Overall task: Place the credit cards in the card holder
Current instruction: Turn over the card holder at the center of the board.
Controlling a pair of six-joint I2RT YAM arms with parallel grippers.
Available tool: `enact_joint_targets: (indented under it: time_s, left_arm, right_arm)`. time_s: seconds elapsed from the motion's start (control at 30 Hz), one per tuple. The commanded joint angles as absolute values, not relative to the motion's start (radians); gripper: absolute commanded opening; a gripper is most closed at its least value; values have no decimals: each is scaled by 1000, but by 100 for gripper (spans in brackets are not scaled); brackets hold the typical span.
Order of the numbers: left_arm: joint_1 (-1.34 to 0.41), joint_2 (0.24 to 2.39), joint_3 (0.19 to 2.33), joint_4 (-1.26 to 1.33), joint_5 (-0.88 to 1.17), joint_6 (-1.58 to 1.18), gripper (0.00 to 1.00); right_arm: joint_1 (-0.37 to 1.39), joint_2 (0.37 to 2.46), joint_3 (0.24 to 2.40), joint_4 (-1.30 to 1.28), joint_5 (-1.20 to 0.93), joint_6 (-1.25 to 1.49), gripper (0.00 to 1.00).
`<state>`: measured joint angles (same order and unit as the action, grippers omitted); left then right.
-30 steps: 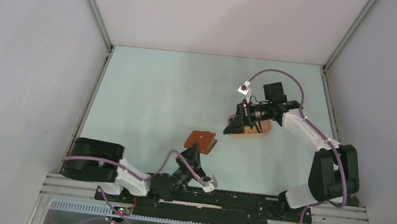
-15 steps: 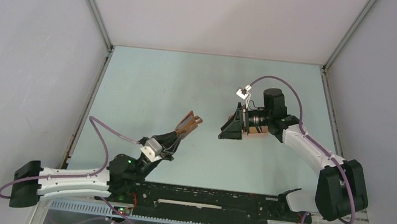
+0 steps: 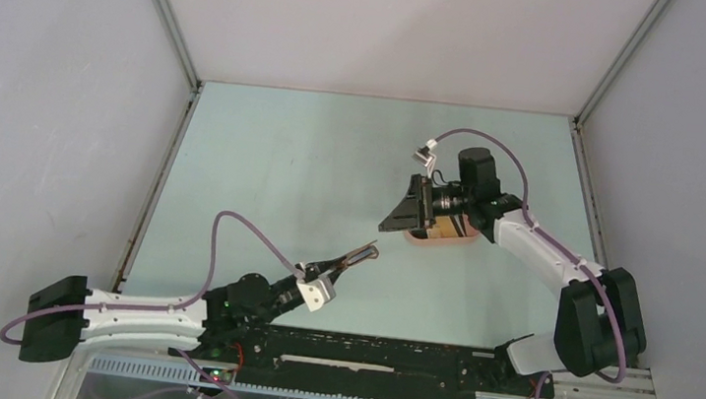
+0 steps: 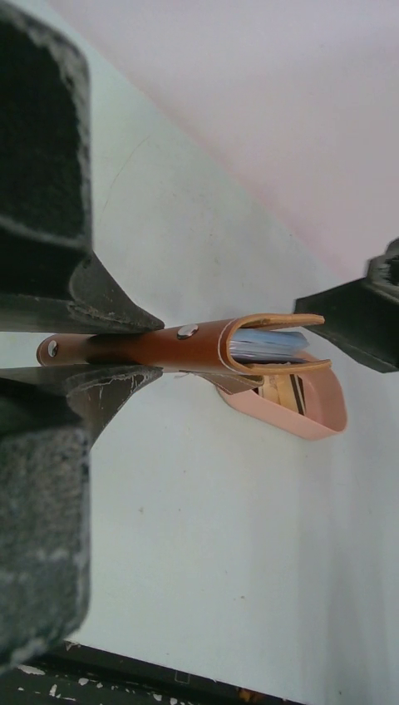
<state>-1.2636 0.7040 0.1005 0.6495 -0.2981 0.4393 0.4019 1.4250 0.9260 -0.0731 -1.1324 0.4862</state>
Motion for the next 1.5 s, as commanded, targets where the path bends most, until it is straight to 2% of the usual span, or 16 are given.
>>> enact_joint_targets:
  time_s: [0.0,0.3,0.73,1.0,1.17,1.33,1.47]
  left_arm:
    - [-1261,690,180,698,-273,478,0]
    - [-1261,669,174,692,-293,471,0]
    - [-1261,683,183,683,-297,470,0]
    - [-1261,683,191,668,-296,471,0]
    - [-1261,694,203,642,-286,474,0]
    - [-1261,730,226,612,-270,475,0]
    - [-1261,738,233,603,-277,482,0]
  right_arm:
    - [455,1462,1001,-214,-1046,374,69]
    - [457,1497,1008,-246,-1018,341,56]
    - [509,1534,1068,-390,-1026,154,59]
    - [561,1551,1099,-453,-923,94,48]
    - [569,1535,1104,-459,-878,76,34]
    - [569,1529,1103,-459,-866,66,10]
    - [566,1527,1103,-459,-874,64,2]
